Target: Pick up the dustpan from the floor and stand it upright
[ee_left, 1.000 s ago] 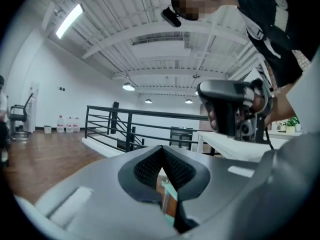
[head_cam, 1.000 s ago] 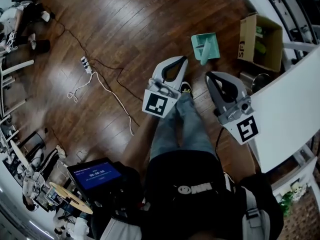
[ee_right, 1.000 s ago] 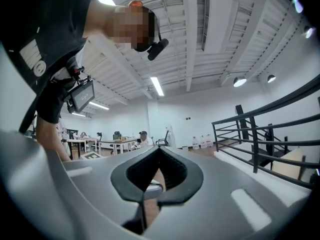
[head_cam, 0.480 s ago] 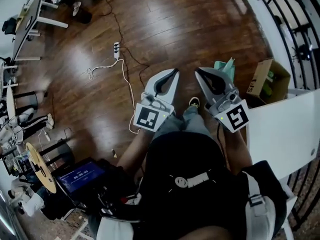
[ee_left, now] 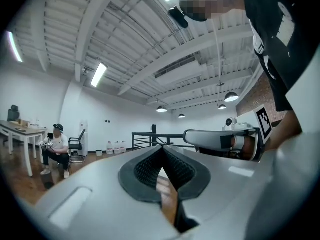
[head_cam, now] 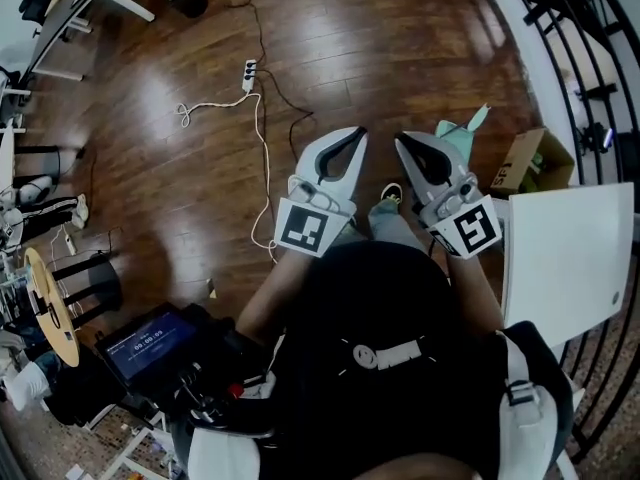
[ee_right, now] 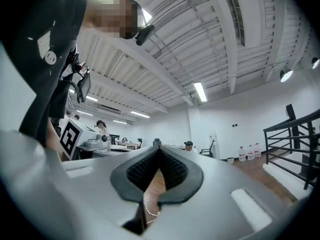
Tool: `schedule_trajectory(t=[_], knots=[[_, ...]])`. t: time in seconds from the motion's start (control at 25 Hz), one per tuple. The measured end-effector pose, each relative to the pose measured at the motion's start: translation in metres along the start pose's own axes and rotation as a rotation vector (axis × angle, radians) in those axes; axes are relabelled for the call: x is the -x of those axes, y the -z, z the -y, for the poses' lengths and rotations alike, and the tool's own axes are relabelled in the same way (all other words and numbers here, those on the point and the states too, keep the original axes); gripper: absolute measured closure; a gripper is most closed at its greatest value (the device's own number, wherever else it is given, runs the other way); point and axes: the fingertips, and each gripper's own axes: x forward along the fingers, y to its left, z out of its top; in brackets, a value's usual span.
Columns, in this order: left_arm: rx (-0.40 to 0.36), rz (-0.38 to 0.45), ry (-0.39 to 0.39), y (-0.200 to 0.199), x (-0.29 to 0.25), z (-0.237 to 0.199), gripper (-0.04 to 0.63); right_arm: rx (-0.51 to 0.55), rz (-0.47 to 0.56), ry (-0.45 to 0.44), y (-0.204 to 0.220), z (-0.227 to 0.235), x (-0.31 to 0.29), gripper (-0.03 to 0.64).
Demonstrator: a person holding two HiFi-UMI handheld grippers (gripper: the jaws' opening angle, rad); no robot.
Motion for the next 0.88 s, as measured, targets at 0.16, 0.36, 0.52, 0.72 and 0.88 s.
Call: schedule_trajectory(t=[0.16, 0.36, 0.52, 0.72, 0.88], knots=[[0.035, 0.001, -0.006, -0.005, 0.035, -0.014, 0.577, 0.039, -0.035, -0.007, -0.004, -0.039, -0.013, 0.615], [0.012, 0.035, 0.04, -0.008, 0.061, -0.003, 0.577, 0.074, -0.069, 0.053, -0.001, -0.066, -0.004, 0.615], [0.009, 0.051, 0.071, -0.015, 0.063, 0.007, 0.577, 0.073, -0.064, 0.08, -0.004, -0.073, 0.004, 0.615], [0.009, 0.054, 0.093, -0.021, 0.042, 0.017, 0.577, 0.071, -0.067, 0.096, -0.01, -0.055, 0.011, 0.615], [0.005, 0.05, 0.119, -0.022, 0.036, 0.029, 0.577, 0.069, -0.056, 0.118, -0.011, -0.048, 0.021, 0.615]])
